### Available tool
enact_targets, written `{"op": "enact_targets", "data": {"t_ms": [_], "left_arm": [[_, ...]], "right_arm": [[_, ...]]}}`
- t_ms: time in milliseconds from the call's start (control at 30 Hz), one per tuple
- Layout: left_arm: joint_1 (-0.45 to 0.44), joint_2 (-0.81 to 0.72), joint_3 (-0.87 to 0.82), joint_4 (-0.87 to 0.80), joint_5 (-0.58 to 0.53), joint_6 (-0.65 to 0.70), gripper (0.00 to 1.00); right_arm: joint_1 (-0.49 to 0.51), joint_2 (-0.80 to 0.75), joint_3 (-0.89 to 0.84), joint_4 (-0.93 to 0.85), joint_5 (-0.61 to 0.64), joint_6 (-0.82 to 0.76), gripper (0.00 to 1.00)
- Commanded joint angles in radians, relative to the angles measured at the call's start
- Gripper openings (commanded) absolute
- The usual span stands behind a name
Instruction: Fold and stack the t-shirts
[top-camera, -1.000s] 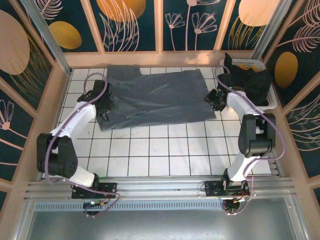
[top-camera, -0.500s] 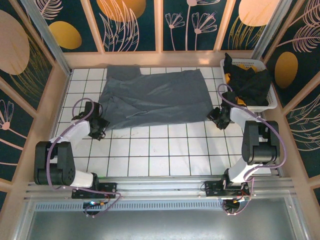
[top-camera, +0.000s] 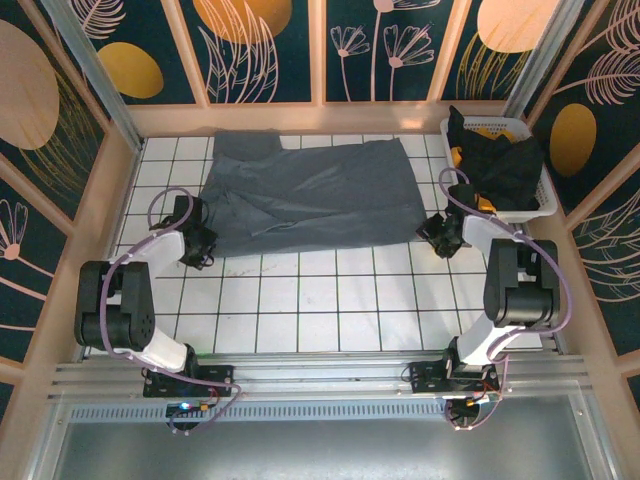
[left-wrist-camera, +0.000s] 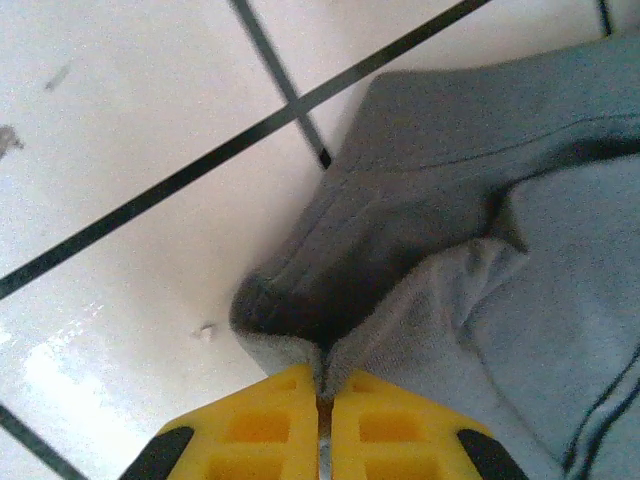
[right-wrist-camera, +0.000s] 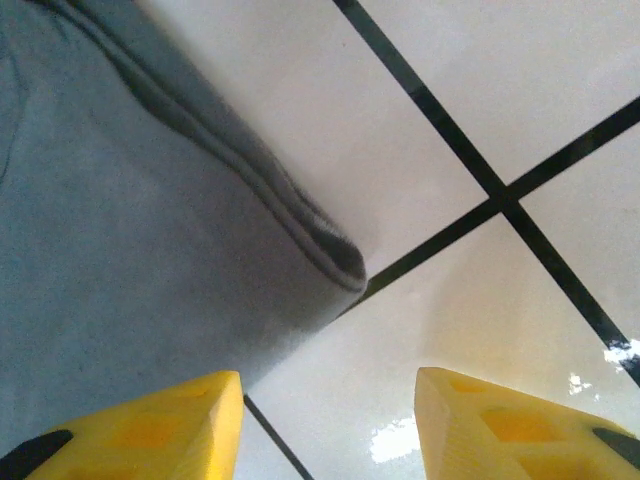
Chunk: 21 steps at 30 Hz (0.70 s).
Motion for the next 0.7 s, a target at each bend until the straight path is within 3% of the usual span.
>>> {"op": "enact_targets", "data": {"t_ms": [0, 133, 367, 500, 667], "left_arm": [[0.004, 0.005, 0.025, -0.038, -0.049, 0.045, 0.08], [0.004, 0.001, 0.010, -0.042, -0.045, 0.056, 0.01], [0.018, 0.002, 0.034, -0.102, -0.090, 0.099, 0.00], [0.050, -0.005, 0.029, -0.108, -0.099, 0.125, 0.00], [0.075, -0.007, 0.033, -0.124, -0.113, 0.150, 0.00]], "right_arm": [[0.001, 0.048, 0.038, 0.029, 0.029, 0.011, 0.49], [0.004, 0.084, 0.061, 0.028, 0.053, 0.001, 0.42], [0.025, 0.146, 0.094, 0.035, 0.065, -0.009, 0.28], [0.058, 0.148, 0.096, 0.013, 0.090, 0.008, 0.02], [0.102, 0.088, 0.066, -0.053, 0.132, 0.053, 0.00]]}}
